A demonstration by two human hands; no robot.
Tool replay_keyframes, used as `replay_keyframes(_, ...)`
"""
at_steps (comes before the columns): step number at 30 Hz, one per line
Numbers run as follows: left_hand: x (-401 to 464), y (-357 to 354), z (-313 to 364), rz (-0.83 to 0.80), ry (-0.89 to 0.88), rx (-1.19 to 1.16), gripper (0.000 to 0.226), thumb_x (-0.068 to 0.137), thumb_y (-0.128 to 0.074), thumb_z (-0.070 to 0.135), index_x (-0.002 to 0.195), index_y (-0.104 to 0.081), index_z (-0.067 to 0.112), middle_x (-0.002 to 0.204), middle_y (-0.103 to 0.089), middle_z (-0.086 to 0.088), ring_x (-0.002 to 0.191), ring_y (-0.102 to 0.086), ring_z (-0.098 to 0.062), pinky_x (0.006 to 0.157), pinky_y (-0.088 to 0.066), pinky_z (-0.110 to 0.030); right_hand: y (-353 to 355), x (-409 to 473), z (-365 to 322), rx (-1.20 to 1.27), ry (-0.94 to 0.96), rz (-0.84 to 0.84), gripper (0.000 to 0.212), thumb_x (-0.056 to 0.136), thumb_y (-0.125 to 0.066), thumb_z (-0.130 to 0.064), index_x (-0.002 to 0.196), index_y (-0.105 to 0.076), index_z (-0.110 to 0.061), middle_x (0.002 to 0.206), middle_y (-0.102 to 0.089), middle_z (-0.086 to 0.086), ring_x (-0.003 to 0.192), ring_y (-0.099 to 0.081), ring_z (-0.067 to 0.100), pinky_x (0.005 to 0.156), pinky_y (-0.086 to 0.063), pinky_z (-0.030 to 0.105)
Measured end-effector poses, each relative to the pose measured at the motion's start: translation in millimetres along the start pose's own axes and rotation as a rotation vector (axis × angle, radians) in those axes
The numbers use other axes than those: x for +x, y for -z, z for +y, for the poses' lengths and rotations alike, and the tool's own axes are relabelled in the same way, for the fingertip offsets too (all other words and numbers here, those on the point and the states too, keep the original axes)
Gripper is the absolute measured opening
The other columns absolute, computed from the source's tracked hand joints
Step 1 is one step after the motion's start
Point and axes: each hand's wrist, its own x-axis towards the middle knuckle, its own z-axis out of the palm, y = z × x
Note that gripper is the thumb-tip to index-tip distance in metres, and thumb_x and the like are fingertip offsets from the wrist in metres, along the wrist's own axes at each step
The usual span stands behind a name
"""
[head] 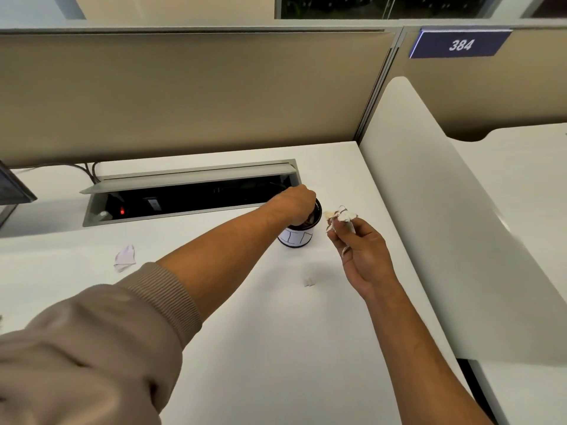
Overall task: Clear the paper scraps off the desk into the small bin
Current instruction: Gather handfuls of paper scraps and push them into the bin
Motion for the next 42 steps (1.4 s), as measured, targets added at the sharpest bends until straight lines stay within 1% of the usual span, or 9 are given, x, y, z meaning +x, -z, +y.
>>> replay_keyframes(4, -5, 17, -5, -0.031, -0.057, 0.062, 0.019, 0.089, -0.057, 0.005, 0.107, -0.06, 0.002, 0.099, -0.058, -0.01, 0.061, -0.048, -0.017, 0.05, -0.039, -0.026, -1, -1, -1, 0.014, 0.003, -0.008, 0.007, 0.082, -0.062, 0.004, 0.083, -0.063, -0.002, 0.09, -0.071, 0.002, 0.082, -0.068, 0.012, 0.071, -0.055, 0.021)
replay_keyframes(9, -9, 39, -4, -0.029, -0.116, 0.08, 0.026, 0.081, -0.074, 0.013, 0.105, -0.068, 0.009, 0.098, -0.059, -0.005, 0.079, -0.06, -0.023, 0.058, -0.047, -0.029, 3, -4, 1, 0.015, -0.007, -0.004, 0.01, 0.078, -0.065, 0.001, 0.087, -0.065, -0.002, 0.095, -0.07, 0.004, 0.086, -0.067, 0.015, 0.072, -0.054, 0.021)
replay_keyframes(14, -3, 10, 2, -0.045, -0.121, 0.09, 0.019, 0.092, -0.046, 0.002, 0.106, -0.058, 0.002, 0.083, -0.05, -0.005, 0.066, -0.051, -0.02, 0.056, -0.043, -0.028, 3, -5, 0, 0.004, -0.003, 0.002, 0.012, 0.077, -0.065, 0.0, 0.09, -0.065, -0.002, 0.089, -0.073, 0.0, 0.082, -0.068, 0.012, 0.071, -0.055, 0.02)
replay_keyframes(18, 6, -5, -2, -0.112, -0.124, 0.079, 0.011, 0.095, -0.045, 0.008, 0.091, -0.056, 0.007, 0.093, -0.062, -0.008, 0.07, -0.052, -0.021, 0.065, -0.046, -0.031, 5, -5, 1, -0.006, -0.004, 0.012, 0.014, 0.078, -0.065, -0.001, 0.092, -0.066, -0.002, 0.088, -0.073, 0.001, 0.08, -0.068, 0.01, 0.071, -0.054, 0.02)
replay_keyframes(26, -9, 9, -7, -0.14, -0.144, -0.071, 0.025, 0.096, -0.043, 0.014, 0.104, -0.064, 0.004, 0.086, -0.059, -0.004, 0.075, -0.055, -0.023, 0.064, -0.044, -0.031, -4, -4, 0, -0.064, 0.001, -0.004, 0.011, 0.079, -0.066, 0.0, 0.09, -0.067, 0.0, 0.087, -0.071, 0.003, 0.078, -0.066, 0.013, 0.07, -0.055, 0.021)
replay_keyframes(32, -27, 26, -40, 0.088, -0.113, -0.367, 0.024, 0.08, -0.065, 0.004, 0.092, -0.078, 0.021, 0.082, -0.07, 0.005, 0.069, -0.058, -0.004, 0.065, -0.046, -0.021, -14, 10, -12, -0.151, -0.015, -0.019, 0.007, 0.083, -0.065, 0.005, 0.087, -0.067, 0.0, 0.088, -0.07, 0.007, 0.077, -0.067, 0.014, 0.073, -0.056, 0.023)
replay_keyframes(37, -36, 10, -62, 0.33, 0.049, -0.557, 0.014, 0.08, -0.071, 0.006, 0.089, -0.076, 0.016, 0.083, -0.071, 0.0, 0.082, -0.062, -0.013, 0.075, -0.047, -0.021, -31, 33, -21, -0.641, 0.097, -0.064, 0.009, 0.078, -0.074, -0.001, 0.08, -0.073, -0.009, 0.076, -0.07, 0.01, 0.068, -0.068, 0.022, 0.074, -0.058, 0.031)
replay_keyframes(40, -38, -2, -64, 0.359, 0.122, -0.629, 0.01, 0.08, -0.074, 0.009, 0.086, -0.073, 0.017, 0.082, -0.068, -0.002, 0.068, -0.06, -0.014, 0.067, -0.049, -0.025, -50, 49, -18, -1.198, 0.281, -0.064, 0.007, 0.076, -0.078, -0.014, 0.083, -0.077, -0.016, 0.073, -0.07, 0.001, 0.068, -0.066, 0.017, 0.062, -0.049, 0.01)
replay_keyframes(42, -37, -8, -64, 0.369, 0.165, -0.681, 0.01, 0.081, -0.074, 0.011, 0.087, -0.069, 0.018, 0.085, -0.068, -0.005, 0.068, -0.063, -0.018, 0.069, -0.055, -0.031, -65, 56, -12, -1.492, 0.342, -0.092, 0.011, 0.078, -0.074, -0.013, 0.088, -0.077, -0.018, 0.083, -0.069, 0.005, 0.075, -0.063, 0.02, 0.061, -0.047, 0.016)
